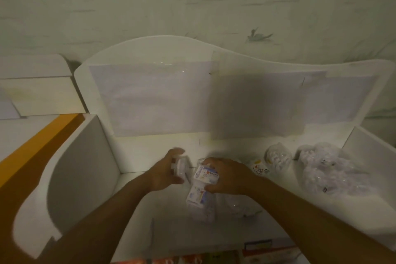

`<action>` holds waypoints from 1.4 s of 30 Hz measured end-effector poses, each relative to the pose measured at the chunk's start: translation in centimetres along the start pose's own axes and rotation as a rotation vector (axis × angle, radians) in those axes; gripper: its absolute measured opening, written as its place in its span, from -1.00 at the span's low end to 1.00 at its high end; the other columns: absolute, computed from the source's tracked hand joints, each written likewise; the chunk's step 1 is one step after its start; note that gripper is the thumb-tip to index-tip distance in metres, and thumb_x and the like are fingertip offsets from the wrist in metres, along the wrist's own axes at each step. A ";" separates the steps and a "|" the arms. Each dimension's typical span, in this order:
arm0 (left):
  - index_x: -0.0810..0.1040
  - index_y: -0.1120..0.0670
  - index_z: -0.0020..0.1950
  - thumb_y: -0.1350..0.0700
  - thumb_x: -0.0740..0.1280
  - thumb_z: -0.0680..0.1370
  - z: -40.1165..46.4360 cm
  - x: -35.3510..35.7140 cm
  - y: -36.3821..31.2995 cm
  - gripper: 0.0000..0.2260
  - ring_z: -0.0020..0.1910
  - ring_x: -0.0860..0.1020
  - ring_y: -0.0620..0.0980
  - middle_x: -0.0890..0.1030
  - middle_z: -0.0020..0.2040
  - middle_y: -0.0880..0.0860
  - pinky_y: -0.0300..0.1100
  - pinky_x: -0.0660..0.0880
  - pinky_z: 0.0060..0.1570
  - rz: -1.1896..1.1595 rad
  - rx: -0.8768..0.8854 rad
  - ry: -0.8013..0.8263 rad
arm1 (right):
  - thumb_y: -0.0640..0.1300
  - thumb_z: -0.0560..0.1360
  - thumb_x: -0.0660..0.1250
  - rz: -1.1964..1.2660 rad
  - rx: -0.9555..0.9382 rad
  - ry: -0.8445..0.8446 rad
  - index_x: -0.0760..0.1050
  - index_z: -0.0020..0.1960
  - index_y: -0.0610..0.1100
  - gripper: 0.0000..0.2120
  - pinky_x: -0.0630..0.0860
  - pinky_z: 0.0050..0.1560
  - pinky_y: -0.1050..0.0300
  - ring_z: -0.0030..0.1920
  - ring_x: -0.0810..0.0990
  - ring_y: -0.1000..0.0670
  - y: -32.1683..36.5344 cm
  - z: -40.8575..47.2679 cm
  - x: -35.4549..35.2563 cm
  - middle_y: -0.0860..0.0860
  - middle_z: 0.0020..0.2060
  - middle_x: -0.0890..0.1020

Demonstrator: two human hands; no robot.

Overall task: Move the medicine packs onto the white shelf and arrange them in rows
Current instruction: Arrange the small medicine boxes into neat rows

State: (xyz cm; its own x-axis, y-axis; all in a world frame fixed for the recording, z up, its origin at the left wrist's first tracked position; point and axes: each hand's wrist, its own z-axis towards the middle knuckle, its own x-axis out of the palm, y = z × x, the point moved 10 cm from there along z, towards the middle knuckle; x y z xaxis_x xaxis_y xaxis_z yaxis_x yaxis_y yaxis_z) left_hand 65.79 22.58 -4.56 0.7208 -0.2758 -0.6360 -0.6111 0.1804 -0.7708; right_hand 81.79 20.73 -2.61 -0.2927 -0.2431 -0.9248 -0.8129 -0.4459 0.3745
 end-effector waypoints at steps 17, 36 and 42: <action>0.33 0.02 0.34 -0.02 0.44 0.38 -5.0 -7.1 9.3 -0.42 0.23 0.50 0.07 0.46 0.31 0.04 -0.14 0.44 0.10 0.823 -0.372 0.071 | 0.17 0.42 0.39 -0.069 -0.044 -0.030 0.23 0.47 0.08 -0.31 0.41 0.25 0.05 0.31 0.45 -0.05 5.3 5.9 0.3 0.06 0.40 0.40; 0.44 0.02 0.35 0.01 0.48 0.38 -1.8 -7.0 8.9 -0.44 0.29 0.45 0.10 0.44 0.36 0.08 -0.09 0.45 0.23 0.773 -0.211 0.017 | 0.02 0.41 0.46 -0.175 -0.112 0.108 0.40 0.36 -0.05 -0.44 0.44 0.14 0.07 0.19 0.50 -0.10 6.9 11.3 6.6 -0.04 0.23 0.54; 0.52 0.07 0.27 0.02 0.52 0.34 -1.3 -6.7 8.9 -0.48 0.24 0.48 0.09 0.49 0.29 0.10 -0.11 0.44 0.22 0.733 -0.227 0.031 | 0.06 0.41 0.46 -0.230 -0.113 0.144 0.35 0.45 -0.04 -0.34 0.40 0.32 0.00 0.33 0.43 -0.10 6.4 11.6 6.9 -0.04 0.36 0.47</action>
State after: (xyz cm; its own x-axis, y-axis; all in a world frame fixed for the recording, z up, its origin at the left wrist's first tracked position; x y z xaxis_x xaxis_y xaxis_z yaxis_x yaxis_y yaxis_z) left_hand 55.07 24.84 -7.09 0.0976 -0.1875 -0.9774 -0.9839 0.1299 -0.1231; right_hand 68.67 26.16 -7.38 -0.0257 -0.2408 -0.9702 -0.7861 -0.5948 0.1684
